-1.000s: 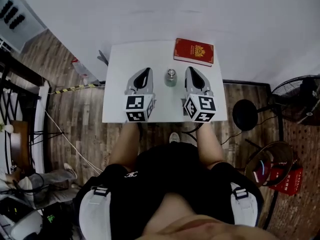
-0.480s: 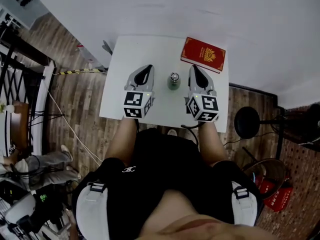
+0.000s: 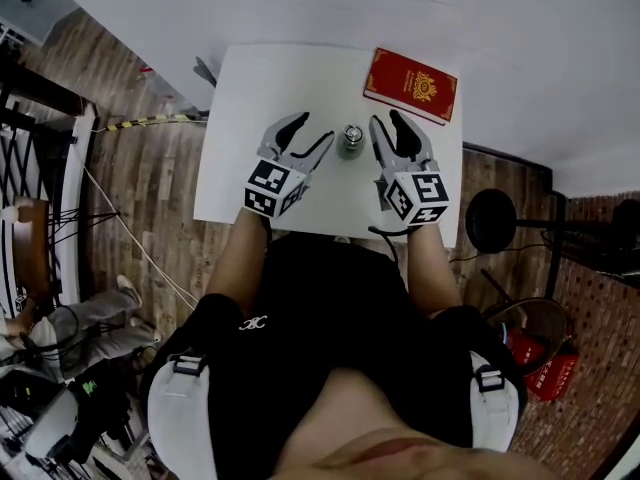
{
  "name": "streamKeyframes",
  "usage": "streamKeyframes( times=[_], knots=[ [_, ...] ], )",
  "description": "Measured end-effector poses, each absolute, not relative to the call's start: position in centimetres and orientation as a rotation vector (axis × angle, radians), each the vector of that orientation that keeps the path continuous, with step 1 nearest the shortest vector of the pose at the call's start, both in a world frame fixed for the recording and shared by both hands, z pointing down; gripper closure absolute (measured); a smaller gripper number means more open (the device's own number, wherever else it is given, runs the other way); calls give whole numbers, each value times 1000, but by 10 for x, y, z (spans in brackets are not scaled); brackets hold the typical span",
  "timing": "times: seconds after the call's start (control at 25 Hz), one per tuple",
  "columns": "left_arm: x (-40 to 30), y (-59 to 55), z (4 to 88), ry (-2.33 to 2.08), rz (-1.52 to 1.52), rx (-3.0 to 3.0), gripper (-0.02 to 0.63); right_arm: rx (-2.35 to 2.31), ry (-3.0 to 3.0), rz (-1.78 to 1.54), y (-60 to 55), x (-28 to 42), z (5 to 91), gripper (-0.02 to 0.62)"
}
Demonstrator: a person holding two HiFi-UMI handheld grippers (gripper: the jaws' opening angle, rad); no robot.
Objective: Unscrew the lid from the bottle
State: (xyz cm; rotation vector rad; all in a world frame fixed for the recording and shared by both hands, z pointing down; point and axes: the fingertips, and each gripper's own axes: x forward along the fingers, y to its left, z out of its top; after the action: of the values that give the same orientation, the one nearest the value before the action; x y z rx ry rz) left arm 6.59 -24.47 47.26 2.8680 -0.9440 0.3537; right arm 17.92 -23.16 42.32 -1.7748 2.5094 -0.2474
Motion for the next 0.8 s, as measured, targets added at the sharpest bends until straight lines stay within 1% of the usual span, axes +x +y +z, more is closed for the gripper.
streamKeyframes(
  times=[0.12,0.28,0.44,0.52,0.6,0.72,0.8],
  knots=[
    [75,-238,486,-867,390,2869,341,-1779,2570,-243,-232,173,436,448],
    [78,-239,513,-805,432,2840,341,-1813,2687,-252,-232,165,464,445],
    [83,-240,546,-736,477,2811,341,-1823,2760,-369,-233,160,501,439],
    [87,-240,559,-705,499,2809,326,-1830,2780,-434,-233,160,518,437],
    [92,-240,570,-674,520,2805,317,-1839,2794,-489,-235,159,532,425],
    [101,-240,586,-628,552,2806,300,-1828,2796,-570,-238,156,547,375],
    [108,-241,597,-606,575,2811,271,-1816,2804,-623,-241,153,557,356]
  ],
)
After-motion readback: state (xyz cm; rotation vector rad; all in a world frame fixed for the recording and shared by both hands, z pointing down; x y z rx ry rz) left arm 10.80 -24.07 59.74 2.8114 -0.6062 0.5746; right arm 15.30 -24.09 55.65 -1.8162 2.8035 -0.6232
